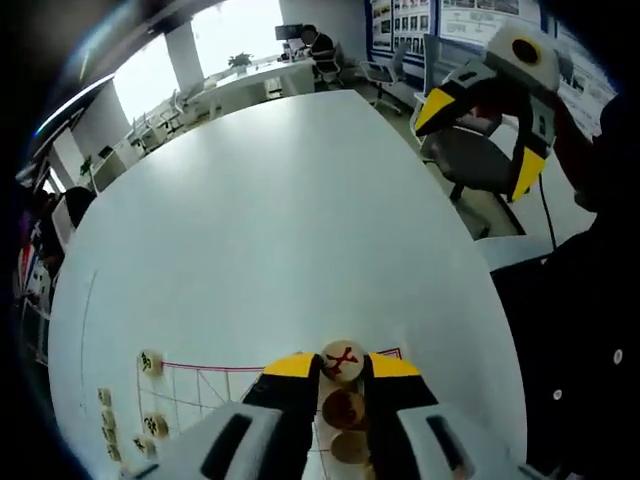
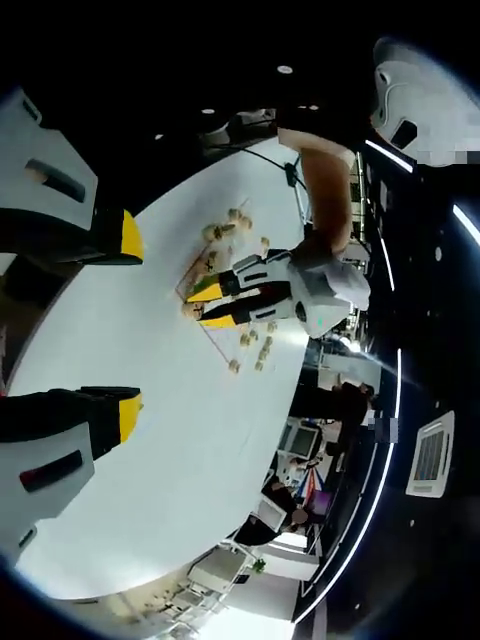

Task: Pick up the chess pieces one by one and place each piece onto its starting position on the chessboard, setting the pieces on their correct points until all the chess pieces are arranged in the starting layout

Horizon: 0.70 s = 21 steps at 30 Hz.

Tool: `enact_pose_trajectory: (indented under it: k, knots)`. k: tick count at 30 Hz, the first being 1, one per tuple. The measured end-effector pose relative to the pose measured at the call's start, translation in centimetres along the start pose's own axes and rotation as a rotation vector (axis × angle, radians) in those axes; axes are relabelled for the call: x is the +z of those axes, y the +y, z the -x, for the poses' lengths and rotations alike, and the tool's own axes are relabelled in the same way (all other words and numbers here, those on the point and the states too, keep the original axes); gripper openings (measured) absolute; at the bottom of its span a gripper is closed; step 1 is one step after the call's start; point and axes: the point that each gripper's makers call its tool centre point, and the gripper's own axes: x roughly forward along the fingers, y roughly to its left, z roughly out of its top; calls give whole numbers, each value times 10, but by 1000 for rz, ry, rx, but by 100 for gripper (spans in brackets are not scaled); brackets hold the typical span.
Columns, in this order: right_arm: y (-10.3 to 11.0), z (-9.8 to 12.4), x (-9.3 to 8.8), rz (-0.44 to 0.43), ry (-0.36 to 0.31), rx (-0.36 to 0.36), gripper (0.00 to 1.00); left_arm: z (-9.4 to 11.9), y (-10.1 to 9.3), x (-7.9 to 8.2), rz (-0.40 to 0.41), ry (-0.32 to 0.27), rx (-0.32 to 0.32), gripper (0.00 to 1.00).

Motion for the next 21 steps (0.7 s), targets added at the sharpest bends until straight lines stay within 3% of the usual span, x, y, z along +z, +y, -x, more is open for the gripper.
enact_pose_trajectory:
  k: [5,9,15,18,21]
  knots:
    - [1,-1,3,10,-5,8,49,15,4,1,18,-25,36,20]
    - [2,-4,8,23,-9,19,49,45,16,-8,59,-57,109,20]
    - [8,-15,17,52,-18,53,49,96,36,-47,159,-75,240,20]
    - [11,-21,24,66,-25,71,49,113,33,-64,213,-86,286,20]
    - [14,-27,33,92,-33,92,49,142,31,-95,300,-120,349,20]
